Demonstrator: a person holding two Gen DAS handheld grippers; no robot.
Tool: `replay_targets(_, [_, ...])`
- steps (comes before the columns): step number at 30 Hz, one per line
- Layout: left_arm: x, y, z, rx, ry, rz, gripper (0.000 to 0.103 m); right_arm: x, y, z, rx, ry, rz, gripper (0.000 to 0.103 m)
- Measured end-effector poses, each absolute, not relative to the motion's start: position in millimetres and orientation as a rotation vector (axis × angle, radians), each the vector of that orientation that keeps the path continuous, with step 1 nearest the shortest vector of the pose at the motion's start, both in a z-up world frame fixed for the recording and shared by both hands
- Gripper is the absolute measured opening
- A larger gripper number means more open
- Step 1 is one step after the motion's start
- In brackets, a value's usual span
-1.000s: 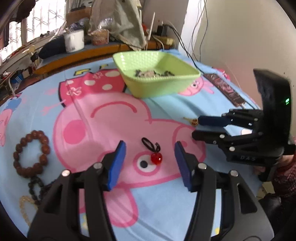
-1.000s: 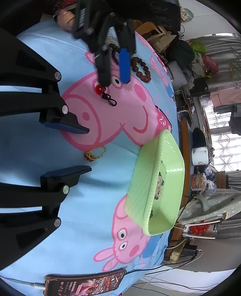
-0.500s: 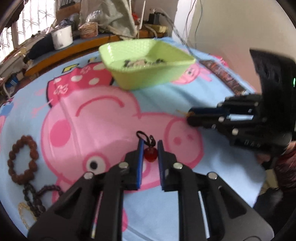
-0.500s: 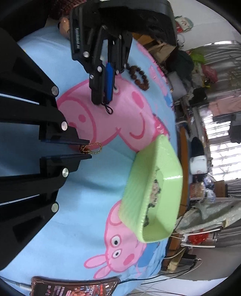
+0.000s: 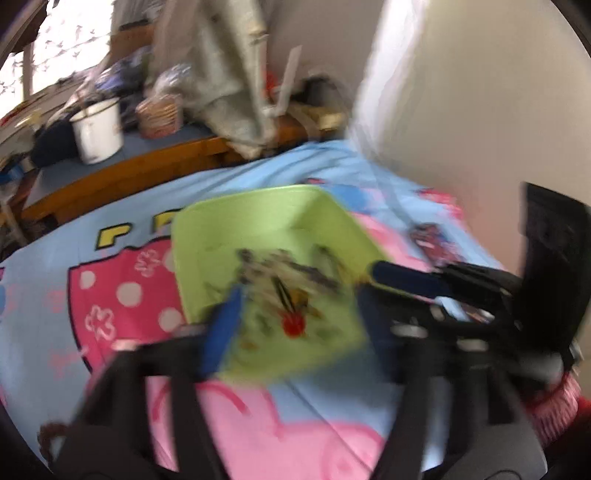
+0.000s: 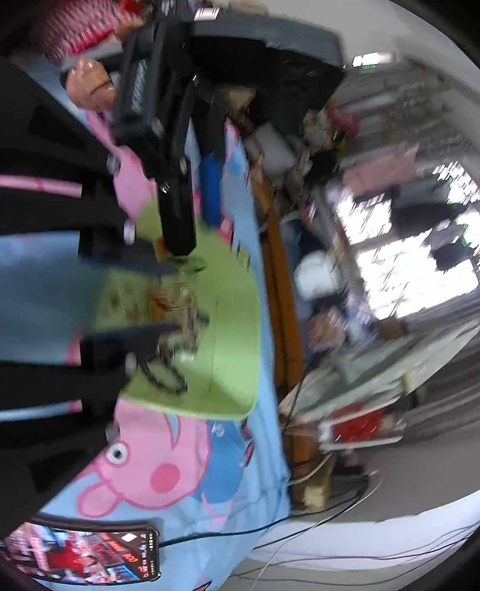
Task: Organize jewelry
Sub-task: 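Grasp the red heart charm with the left tool while the right tool carries the gold loop to the basket, then grasp the black bead bracelet with the right tool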
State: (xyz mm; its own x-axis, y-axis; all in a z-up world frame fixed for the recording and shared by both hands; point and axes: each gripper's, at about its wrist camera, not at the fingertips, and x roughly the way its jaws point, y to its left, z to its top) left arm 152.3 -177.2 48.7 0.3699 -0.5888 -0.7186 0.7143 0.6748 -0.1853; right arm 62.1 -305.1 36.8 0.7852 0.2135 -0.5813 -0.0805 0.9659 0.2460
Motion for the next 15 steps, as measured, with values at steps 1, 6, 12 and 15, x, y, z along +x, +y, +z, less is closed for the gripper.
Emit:
replay_targets(1, [161,-180,44,0.164,0.871,-0.817,0.066,67,-311,32,0.23,0.656,0.112,0.005])
replay_targets(6, [167,-137,69,0.023,0.835,-0.825,0.063,32,-327,38,0.34,0.545,0.127,0.006])
replay_targets(12, [147,-23,88,-0.064,0.753,-0.685,0.063,13,-310,40,0.375,0.549,0.196,0.006])
replay_targets(15, [136,43,75,-0.096,0.767,-0.56,0.063,16,-276,38,0.346,0.603,0.309,0.006])
